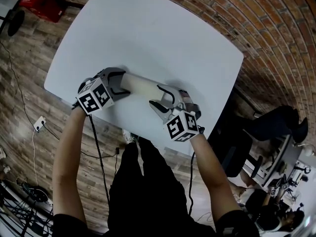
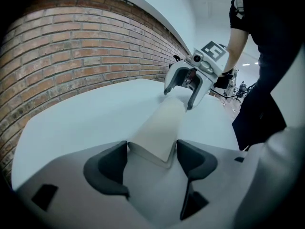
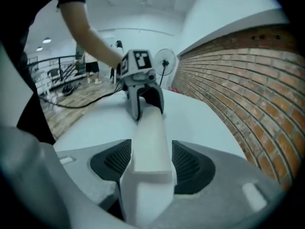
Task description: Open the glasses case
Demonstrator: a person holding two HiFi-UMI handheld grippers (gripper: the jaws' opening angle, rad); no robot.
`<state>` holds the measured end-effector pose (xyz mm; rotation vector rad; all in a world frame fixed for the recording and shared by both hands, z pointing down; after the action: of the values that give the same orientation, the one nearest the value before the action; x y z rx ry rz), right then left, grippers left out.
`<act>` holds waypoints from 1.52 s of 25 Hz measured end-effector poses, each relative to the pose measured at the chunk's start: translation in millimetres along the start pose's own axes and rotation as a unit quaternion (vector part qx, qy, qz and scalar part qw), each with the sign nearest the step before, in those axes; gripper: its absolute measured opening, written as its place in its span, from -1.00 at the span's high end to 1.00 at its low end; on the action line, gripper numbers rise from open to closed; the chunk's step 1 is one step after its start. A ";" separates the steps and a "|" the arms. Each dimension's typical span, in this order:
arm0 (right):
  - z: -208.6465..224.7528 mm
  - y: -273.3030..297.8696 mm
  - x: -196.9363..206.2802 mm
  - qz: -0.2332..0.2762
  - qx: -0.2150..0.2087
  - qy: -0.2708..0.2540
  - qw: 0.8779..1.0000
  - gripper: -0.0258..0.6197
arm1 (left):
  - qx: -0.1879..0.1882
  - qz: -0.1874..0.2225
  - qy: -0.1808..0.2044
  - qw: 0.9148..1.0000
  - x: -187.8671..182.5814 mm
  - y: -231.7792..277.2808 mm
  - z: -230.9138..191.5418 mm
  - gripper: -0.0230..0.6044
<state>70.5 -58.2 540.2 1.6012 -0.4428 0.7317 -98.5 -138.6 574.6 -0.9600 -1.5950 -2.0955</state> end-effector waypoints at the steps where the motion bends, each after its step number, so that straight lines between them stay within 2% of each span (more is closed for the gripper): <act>1: -5.0 4.6 4.9 -0.018 -0.002 -0.020 1.000 0.12 | 0.000 0.000 0.000 1.000 0.2 0.0 -0.1 -0.10; 4: -11.6 12.5 14.2 -0.052 0.008 -0.054 0.997 0.01 | 0.000 0.001 0.001 1.000 0.6 -0.6 -0.2 -0.10; 7: -6.9 11.8 16.4 -0.059 0.024 -0.054 0.997 0.01 | -0.001 0.002 0.002 1.000 -0.2 -0.6 -0.3 -0.10; 14: -1.1 9.4 13.5 -0.028 0.008 -0.012 0.999 0.08 | -0.002 0.004 0.003 1.000 1.3 -1.8 0.9 -0.10; 22: 12.3 -1.8 12.0 0.047 -0.006 0.080 0.996 0.10 | -0.014 0.023 0.004 1.000 1.2 -2.8 2.9 -0.10; 24: 13.1 -2.4 12.0 0.049 -0.007 0.084 0.995 0.10 | -0.016 0.033 -0.003 0.999 0.8 -4.1 1.7 -0.10; 29: 13.7 -2.1 14.7 0.056 -0.011 0.104 0.993 0.10 | -0.013 0.065 -0.052 0.996 2.8 -8.4 -3.6 -0.11; 38: 21.2 -7.7 14.9 0.094 -0.018 0.157 0.983 0.10 | -0.014 0.054 -0.046 0.997 1.5 -6.3 -2.2 -0.11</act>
<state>90.6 -75.8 543.8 1.3911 -0.3768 1.0953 -104.3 -138.5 570.8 -1.1417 -1.5239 -2.0319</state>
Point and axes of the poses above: the fingertips, and each gripper's own axes: y forward along the fingers, z to its right, x out of its underside, the point moved 8 cm from there along -y, backward along the fingers, and after that the axes turned 14 degrees about -x, right-handed, at the moved point
